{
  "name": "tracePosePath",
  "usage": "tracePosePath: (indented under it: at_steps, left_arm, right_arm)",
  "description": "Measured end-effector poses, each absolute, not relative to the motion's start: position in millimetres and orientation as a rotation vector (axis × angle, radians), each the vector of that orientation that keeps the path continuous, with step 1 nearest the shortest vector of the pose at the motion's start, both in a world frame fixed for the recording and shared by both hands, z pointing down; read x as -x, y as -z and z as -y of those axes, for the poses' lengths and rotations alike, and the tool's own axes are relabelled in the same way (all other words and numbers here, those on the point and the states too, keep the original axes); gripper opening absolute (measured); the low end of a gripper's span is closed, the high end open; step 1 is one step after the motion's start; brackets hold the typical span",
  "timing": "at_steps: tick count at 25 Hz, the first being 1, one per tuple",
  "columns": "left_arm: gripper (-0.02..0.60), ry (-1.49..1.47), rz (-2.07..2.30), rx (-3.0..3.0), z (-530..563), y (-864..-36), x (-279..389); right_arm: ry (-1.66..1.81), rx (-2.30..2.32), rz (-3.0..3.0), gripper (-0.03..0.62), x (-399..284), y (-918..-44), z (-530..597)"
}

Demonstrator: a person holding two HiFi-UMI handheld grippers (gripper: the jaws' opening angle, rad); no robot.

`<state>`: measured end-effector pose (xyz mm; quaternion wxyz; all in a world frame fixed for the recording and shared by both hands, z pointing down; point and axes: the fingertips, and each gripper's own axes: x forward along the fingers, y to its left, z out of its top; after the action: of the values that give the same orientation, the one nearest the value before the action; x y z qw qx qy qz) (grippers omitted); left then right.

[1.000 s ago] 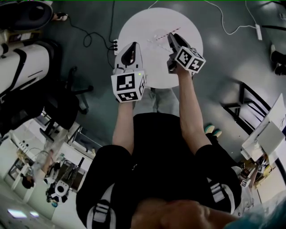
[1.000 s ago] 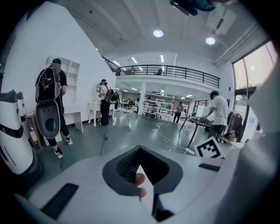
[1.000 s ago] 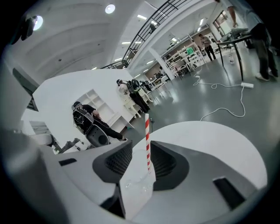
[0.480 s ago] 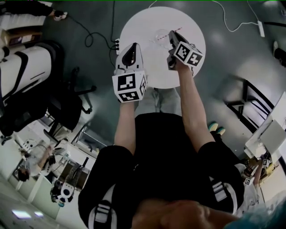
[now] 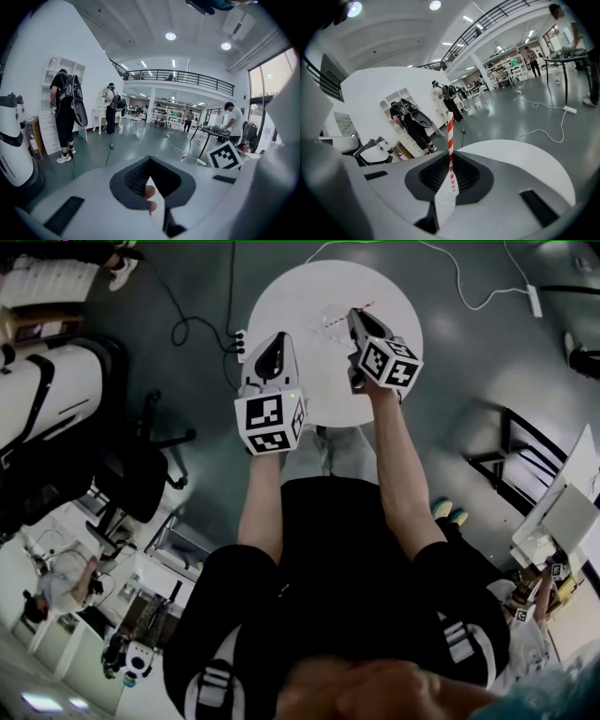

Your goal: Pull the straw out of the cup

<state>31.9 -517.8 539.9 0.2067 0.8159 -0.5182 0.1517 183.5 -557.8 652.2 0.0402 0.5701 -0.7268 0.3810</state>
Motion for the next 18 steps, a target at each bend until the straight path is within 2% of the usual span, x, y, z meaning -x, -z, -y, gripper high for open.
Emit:
tracePosePath:
  at_steps: [18]
  left_arm:
    - [0.003,-0.280,1.393,-2.387,489,-492,-22]
  right_arm:
    - [-0.518,-1.726,2.321,0.035,-139,-489,511]
